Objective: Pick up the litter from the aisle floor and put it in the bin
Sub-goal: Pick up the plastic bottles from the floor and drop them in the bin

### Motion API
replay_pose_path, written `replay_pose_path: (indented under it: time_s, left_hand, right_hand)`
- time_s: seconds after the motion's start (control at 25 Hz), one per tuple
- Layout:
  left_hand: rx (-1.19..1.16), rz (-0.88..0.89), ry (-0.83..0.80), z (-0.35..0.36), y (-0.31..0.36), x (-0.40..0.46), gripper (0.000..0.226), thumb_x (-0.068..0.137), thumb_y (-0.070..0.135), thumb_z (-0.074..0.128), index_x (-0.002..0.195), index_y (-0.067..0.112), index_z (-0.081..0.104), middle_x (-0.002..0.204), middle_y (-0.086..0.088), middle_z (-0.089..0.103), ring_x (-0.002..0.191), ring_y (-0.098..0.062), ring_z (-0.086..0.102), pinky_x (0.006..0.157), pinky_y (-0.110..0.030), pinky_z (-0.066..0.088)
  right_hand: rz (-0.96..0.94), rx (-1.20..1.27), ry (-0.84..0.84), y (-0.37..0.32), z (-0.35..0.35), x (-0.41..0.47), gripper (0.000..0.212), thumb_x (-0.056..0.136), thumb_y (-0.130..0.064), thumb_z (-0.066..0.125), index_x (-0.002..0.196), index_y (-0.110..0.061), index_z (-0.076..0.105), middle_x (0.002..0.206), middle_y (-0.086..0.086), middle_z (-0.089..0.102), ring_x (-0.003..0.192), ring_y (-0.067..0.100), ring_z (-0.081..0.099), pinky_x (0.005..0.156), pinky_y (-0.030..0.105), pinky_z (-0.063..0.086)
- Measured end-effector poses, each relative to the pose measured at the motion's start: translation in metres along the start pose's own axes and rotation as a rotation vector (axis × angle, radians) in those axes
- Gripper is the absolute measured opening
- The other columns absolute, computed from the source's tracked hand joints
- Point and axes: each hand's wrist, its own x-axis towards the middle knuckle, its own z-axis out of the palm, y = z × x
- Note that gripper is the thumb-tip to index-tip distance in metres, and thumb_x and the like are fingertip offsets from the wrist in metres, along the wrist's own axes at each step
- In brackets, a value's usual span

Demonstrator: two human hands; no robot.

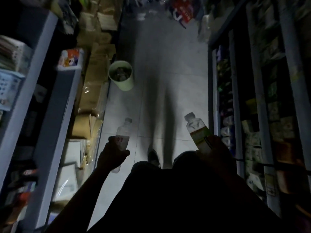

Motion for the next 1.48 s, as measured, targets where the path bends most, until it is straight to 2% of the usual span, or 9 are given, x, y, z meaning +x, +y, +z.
replay_pose_path:
  time_s: [0.16, 0.32, 0.72, 0.8, 0.96, 1.16, 1.28, 1.4, 1.48]
  left_hand:
    - [0.025, 0.073, 0.031, -0.033, 0.086, 0.084, 0.081, 0.074, 0.028, 0.083, 0.136, 0.011, 0.035, 0.113, -0.007, 0.054, 0.097, -0.027, 0.054, 0.078, -0.037, 0.043]
    - [0.034, 0.054, 0.044, -0.051, 0.161, 0.154, 0.079, 0.075, 0.028, 0.083, 0.135, 0.009, 0.035, 0.106, -0.006, 0.053, 0.093, -0.029, 0.055, 0.073, -0.036, 0.042]
    - [-0.167, -0.279, 0.06, -0.077, 0.237, 0.218, 0.09, 0.06, 0.047, 0.083, 0.13, 0.016, 0.036, 0.107, -0.006, 0.058, 0.091, -0.028, 0.058, 0.076, -0.04, 0.047]
    - [-0.205, -0.351, 0.067, -0.086, 0.239, 0.23, 0.087, 0.064, 0.041, 0.084, 0.132, 0.018, 0.035, 0.108, -0.006, 0.057, 0.095, -0.031, 0.061, 0.08, -0.045, 0.053]
    - [-0.295, -0.426, 0.043, -0.109, 0.243, 0.278, 0.09, 0.056, 0.047, 0.073, 0.135, 0.02, 0.038, 0.11, -0.005, 0.058, 0.095, -0.031, 0.062, 0.081, -0.048, 0.058]
    - [-0.312, -0.442, 0.019, -0.157, 0.234, 0.373, 0.096, 0.053, 0.056, 0.066, 0.14, 0.02, 0.045, 0.118, -0.011, 0.055, 0.098, -0.028, 0.059, 0.086, -0.041, 0.054]
    - [-0.318, -0.473, -0.014, -0.186, 0.233, 0.433, 0.096, 0.063, 0.052, 0.069, 0.146, 0.019, 0.036, 0.118, -0.011, 0.061, 0.098, -0.029, 0.063, 0.086, -0.041, 0.054]
    - [-0.357, -0.5, -0.038, -0.195, 0.23, 0.498, 0.066, 0.082, 0.033, 0.075, 0.132, 0.009, 0.038, 0.09, -0.003, 0.064, 0.074, -0.018, 0.064, 0.067, -0.033, 0.051]
    - [-0.285, -0.498, -0.035, -0.185, 0.222, 0.545, 0.05, 0.09, 0.034, 0.07, 0.123, 0.004, 0.047, 0.091, -0.003, 0.063, 0.069, -0.015, 0.057, 0.066, -0.029, 0.044]
  right_hand:
    - [0.038, 0.055, 0.011, -0.014, -0.018, 0.061, 0.07, 0.074, -0.05, 0.082, 0.129, -0.027, 0.048, 0.112, -0.001, 0.062, 0.1, 0.029, 0.064, 0.078, 0.04, 0.05]
    - [0.055, 0.053, -0.02, -0.044, -0.035, 0.16, 0.077, 0.074, -0.049, 0.083, 0.137, -0.024, 0.046, 0.126, 0.001, 0.058, 0.108, 0.03, 0.063, 0.083, 0.037, 0.048]
    - [-0.214, -0.098, -0.186, -0.208, -0.106, 0.404, 0.069, 0.07, -0.057, 0.081, 0.12, -0.03, 0.041, 0.107, -0.005, 0.055, 0.097, 0.029, 0.063, 0.077, 0.042, 0.054]
    - [-0.3, -0.118, -0.21, -0.247, -0.104, 0.439, 0.069, 0.07, -0.056, 0.081, 0.119, -0.029, 0.04, 0.105, -0.004, 0.057, 0.092, 0.026, 0.063, 0.074, 0.04, 0.053]
    - [-0.392, -0.189, -0.277, -0.319, -0.081, 0.495, 0.078, 0.071, -0.054, 0.085, 0.13, -0.022, 0.046, 0.109, -0.004, 0.057, 0.089, 0.017, 0.057, 0.074, 0.031, 0.044]
    - [-0.301, -0.211, -0.444, -0.405, -0.029, 0.544, 0.079, 0.074, -0.048, 0.087, 0.135, -0.013, 0.052, 0.116, 0.006, 0.041, 0.092, 0.021, 0.055, 0.079, 0.033, 0.05]
    - [-0.209, -0.237, -0.559, -0.447, 0.014, 0.569, 0.078, 0.078, -0.056, 0.08, 0.139, -0.016, 0.051, 0.123, 0.009, 0.057, 0.107, 0.028, 0.062, 0.087, 0.036, 0.049]
    - [-0.06, -0.198, -0.573, -0.477, 0.065, 0.6, 0.056, 0.084, -0.051, 0.074, 0.124, -0.018, 0.055, 0.109, 0.006, 0.068, 0.089, 0.022, 0.064, 0.082, 0.036, 0.051]
    - [-0.012, -0.196, -0.649, -0.489, 0.105, 0.623, 0.037, 0.09, -0.048, 0.071, 0.106, -0.021, 0.052, 0.094, 0.0, 0.062, 0.076, 0.014, 0.058, 0.072, 0.031, 0.048]
